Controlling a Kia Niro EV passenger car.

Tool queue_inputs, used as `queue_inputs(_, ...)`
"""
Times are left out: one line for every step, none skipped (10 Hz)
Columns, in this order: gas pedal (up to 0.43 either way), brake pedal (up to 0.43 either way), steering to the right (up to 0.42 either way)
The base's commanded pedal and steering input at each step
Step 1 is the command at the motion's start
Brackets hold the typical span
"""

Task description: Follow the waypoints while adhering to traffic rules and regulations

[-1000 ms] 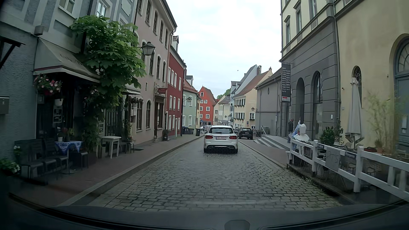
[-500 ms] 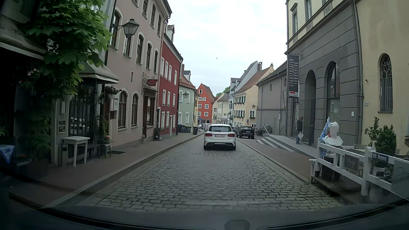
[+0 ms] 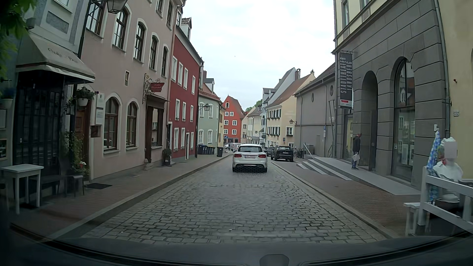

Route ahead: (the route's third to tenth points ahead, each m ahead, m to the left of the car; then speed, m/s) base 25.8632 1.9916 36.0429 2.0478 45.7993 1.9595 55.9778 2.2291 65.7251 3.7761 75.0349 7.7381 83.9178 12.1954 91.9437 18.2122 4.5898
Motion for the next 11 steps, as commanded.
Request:
queue_inputs(0.000,0.201,0.084)
queue_inputs(0.000,0.207,0.107)
queue_inputs(0.000,0.213,0.130)
queue_inputs(0.000,0.213,0.144)
queue_inputs(0.000,0.220,0.170)
queue_inputs(0.000,0.220,0.205)
queue_inputs(0.000,0.220,0.247)
queue_inputs(0.000,0.220,0.296)
queue_inputs(0.000,0.220,0.334)
queue_inputs(0.000,0.220,0.378)
queue_inputs(0.000,0.220,0.410)
